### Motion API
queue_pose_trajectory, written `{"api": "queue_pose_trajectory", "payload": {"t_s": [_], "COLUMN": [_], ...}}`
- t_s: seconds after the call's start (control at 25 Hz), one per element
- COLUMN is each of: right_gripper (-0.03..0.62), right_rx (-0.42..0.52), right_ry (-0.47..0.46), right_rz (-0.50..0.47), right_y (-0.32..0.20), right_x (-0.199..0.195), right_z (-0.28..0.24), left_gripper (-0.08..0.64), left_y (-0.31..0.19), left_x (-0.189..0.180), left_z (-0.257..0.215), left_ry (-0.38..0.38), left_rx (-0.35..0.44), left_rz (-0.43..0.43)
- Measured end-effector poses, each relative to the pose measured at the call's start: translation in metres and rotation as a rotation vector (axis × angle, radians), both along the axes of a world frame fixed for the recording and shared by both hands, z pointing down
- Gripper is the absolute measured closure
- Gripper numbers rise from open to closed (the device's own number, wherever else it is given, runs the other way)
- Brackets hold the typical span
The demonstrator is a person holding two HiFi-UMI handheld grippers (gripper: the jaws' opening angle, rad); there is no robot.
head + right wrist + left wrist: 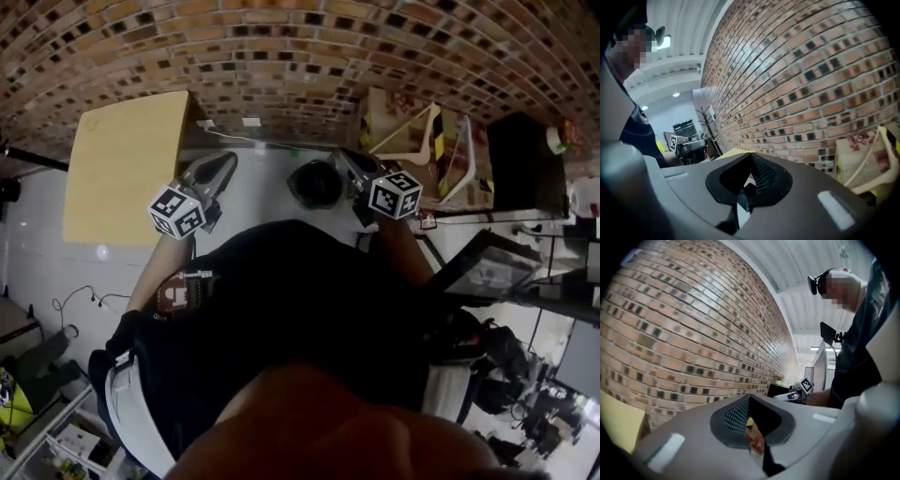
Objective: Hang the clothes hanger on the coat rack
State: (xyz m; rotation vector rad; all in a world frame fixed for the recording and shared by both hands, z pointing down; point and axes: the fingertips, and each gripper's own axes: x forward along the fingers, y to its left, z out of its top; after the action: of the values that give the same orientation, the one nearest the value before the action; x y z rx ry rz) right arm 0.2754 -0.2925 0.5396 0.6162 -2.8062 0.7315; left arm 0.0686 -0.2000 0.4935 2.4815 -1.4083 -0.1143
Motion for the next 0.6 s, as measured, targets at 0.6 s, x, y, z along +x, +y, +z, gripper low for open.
{"api": "queue_pose_trajectory", "payload": {"t_s": [0.6], "right_gripper": [0.509], "right_rx": [-0.518], "right_ry": [-0.330], "right_rz": [0.397], "right_y": [-0.015], "right_x": [0.187], "right_z": [0.105], "left_gripper": [0.568], "left_y": [-0.137], "left_x": [0.220], "left_z": [0.021], "left_ry": [-0.027], "left_rx": [-0.077], "left_rz": [0.479]}}
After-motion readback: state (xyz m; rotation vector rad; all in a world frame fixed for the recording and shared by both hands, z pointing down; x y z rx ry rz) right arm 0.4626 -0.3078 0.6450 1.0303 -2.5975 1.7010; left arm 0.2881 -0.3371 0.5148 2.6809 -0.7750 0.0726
